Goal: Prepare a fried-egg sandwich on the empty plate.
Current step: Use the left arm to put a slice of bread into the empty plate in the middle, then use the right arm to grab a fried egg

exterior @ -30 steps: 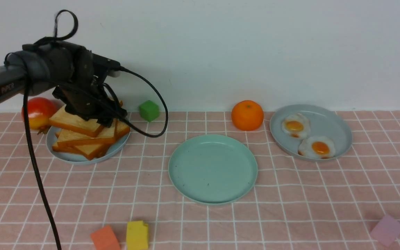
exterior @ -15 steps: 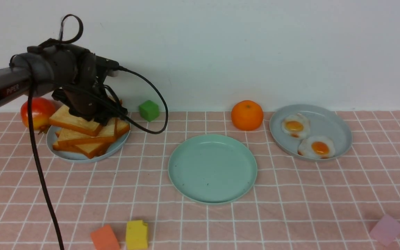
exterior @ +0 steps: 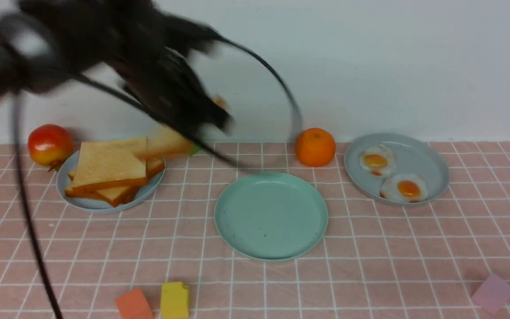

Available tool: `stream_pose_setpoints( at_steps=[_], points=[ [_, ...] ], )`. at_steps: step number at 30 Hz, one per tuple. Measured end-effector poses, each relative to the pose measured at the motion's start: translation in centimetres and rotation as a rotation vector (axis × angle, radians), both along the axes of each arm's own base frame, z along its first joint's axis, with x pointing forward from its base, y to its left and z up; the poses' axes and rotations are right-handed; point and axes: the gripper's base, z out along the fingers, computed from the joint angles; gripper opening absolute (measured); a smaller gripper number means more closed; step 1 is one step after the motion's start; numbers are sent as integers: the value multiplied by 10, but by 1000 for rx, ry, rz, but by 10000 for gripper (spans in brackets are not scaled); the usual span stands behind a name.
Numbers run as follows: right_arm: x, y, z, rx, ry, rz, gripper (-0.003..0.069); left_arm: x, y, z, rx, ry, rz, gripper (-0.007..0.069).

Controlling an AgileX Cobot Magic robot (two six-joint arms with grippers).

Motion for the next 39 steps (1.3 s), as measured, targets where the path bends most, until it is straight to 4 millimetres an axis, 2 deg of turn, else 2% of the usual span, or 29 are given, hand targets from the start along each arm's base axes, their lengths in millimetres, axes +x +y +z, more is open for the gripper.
stream_pose_setpoints(
  at_steps=[3,9,14,20,28,31,34,35,36,37,39],
  points=[
    [0,0,-1,-11,3,0,88,-27,-49,-43,58,73,-146,50],
    [0,0,-1,-11,6,1,97,-30,-86,-78,104,7,-260,50],
    [-1,0,-1,-13,14,5,101,-24,-93,-94,93,-25,-272,50],
    [-1,0,-1,-14,14,6,106,-23,-95,-95,65,-34,-267,92],
    [0,0,-2,-14,24,7,115,-29,-97,-95,6,53,-223,340],
    [10,0,-3,-22,103,18,118,-37,-94,-79,-31,85,-205,386],
    [35,-2,-3,-49,223,29,120,-51,-88,-37,-115,74,-190,361],
    [47,-2,-3,-61,265,34,120,-56,-85,-24,-134,66,-189,337],
    [59,-3,-1,-77,291,39,120,-69,-77,9,-187,24,-191,286],
    [71,-4,0,-86,316,42,120,-80,-68,33,-224,-13,-195,233],
    [96,-5,4,-91,353,41,120,-105,-49,72,-283,-85,-202,115]
  ],
)
